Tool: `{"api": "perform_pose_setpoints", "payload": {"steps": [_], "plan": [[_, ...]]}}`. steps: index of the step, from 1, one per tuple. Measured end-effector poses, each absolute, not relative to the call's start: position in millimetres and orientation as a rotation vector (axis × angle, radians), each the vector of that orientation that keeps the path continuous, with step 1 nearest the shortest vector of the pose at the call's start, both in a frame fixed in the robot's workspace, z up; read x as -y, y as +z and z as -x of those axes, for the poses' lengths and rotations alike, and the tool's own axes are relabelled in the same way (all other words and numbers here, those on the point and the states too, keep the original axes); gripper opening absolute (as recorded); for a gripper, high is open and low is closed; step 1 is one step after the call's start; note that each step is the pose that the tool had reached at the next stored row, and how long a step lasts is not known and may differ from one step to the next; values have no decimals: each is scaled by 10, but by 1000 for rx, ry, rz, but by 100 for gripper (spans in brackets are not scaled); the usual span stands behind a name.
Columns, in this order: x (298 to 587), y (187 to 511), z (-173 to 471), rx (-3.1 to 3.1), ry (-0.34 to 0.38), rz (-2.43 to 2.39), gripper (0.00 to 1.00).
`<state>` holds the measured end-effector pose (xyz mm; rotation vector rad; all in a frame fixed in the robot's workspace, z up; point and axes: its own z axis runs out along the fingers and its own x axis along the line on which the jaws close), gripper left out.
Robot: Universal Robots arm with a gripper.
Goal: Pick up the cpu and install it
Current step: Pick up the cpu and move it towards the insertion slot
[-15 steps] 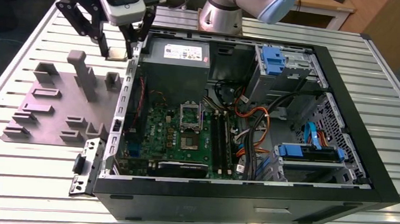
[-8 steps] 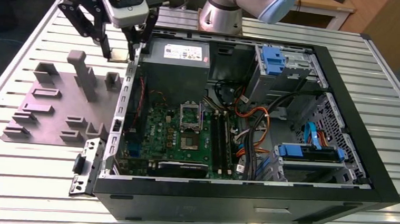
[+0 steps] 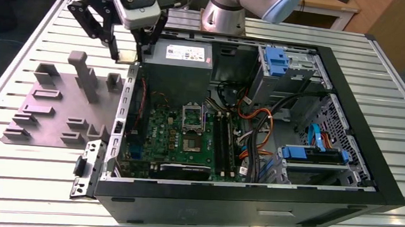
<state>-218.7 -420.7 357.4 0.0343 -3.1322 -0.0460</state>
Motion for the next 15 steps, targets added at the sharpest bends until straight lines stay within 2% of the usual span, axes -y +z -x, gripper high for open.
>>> {"api": "perform_pose_setpoints", "payload": {"steps": [15], "plan": [[4231, 3572, 2112, 3132, -46, -31, 47]]}}
